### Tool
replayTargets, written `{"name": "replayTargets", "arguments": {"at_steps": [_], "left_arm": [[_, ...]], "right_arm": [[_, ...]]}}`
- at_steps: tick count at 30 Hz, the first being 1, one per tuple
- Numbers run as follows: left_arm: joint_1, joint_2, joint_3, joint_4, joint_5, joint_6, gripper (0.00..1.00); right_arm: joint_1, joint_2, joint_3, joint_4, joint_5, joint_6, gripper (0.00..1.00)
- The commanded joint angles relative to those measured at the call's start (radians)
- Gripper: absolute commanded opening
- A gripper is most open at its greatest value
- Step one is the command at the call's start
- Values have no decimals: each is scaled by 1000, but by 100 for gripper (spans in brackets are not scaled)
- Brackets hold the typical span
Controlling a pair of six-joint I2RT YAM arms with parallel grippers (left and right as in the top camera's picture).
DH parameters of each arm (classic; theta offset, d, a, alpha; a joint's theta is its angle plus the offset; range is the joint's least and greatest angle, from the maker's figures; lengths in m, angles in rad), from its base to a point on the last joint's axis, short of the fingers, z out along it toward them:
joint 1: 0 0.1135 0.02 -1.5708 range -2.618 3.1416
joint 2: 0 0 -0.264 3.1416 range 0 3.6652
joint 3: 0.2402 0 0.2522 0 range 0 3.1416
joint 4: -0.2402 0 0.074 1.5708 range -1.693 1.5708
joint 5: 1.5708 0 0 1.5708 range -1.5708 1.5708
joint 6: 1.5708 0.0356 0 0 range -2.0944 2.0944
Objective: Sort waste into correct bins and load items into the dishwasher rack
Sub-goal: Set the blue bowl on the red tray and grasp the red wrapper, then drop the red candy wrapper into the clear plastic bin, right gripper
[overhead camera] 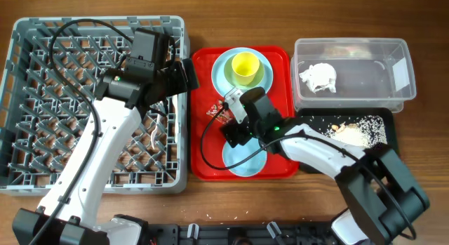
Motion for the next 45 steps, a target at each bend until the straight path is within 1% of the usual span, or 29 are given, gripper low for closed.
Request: {"name": "replayTargets", "arguments": {"at_steps": [1, 4, 10, 12, 14, 15, 17, 18, 19, 20, 24, 28, 30, 32, 33, 35, 38, 40, 41, 42, 43, 44, 45], "left_arm": [[4, -20, 9, 0, -6, 5, 100], [4, -20, 9, 0, -6, 5, 100], [4, -20, 8, 0, -6, 5, 100], [4, -20, 8, 0, -6, 5, 100], [4, -20, 9, 0, -6, 5, 100], [4, -20, 8, 0, -6, 5, 100], [4, -20, 9, 0, -6, 5, 100], [4, -20, 8, 0, -6, 5, 100], [4, -20, 8, 0, -6, 5, 100], [4, -20, 9, 0, -6, 5, 100], [4, -20, 9, 0, -6, 5, 100], [4, -20, 8, 0, -6, 5, 100], [4, -20, 8, 0, -6, 5, 100], [4, -20, 8, 0, -6, 5, 100], [4, -20, 8, 0, -6, 5, 100], [4, -20, 9, 0, -6, 5, 100], [4, -20, 9, 0, -6, 5, 100], [4, -20, 9, 0, -6, 5, 100], [4, -20, 8, 0, -6, 5, 100], [4, -20, 9, 0, -6, 5, 100], [4, -20, 9, 0, -6, 5, 100], [4, -20, 9, 0, -6, 5, 100], [4, -20, 8, 0, -6, 5, 100]], "right_arm": [[0, 42, 11, 5, 27, -21, 85], [0, 45, 11, -8, 37, -21, 73], [0, 45, 11, -32, 38, -20, 64], [0, 45, 11, -31, 55, -21, 56], [0, 45, 11, -32, 63, -20, 47], [0, 45, 11, -32, 64, -20, 41], [0, 40, 11, -35, 63, -18, 20], [0, 34, 11, -35, 63, -11, 12], [0, 15, 13, -35, 63, 10, 7], [0, -12, 21, -43, 63, 19, 4], [0, -164, 73, -101, 63, 32, 4], [0, -308, 77, -126, 80, 27, 4], [-1, -359, 77, -157, 179, 39, 4], [-24, -407, 77, -203, 388, 111, 4], [-53, -426, 77, -231, 496, 156, 4], [-134, -439, 77, -276, 580, 230, 4], [-298, -430, 76, -322, 570, 315, 4], [-404, -414, 76, -326, 536, 346, 5], [-460, -405, 76, -321, 492, 349, 4], [-530, -389, 76, -303, 407, 346, 4], [-577, -375, 76, -285, 351, 339, 23], [-617, -364, 76, -278, 315, 317, 47], [-648, -354, 76, -276, 305, 314, 73]]}}
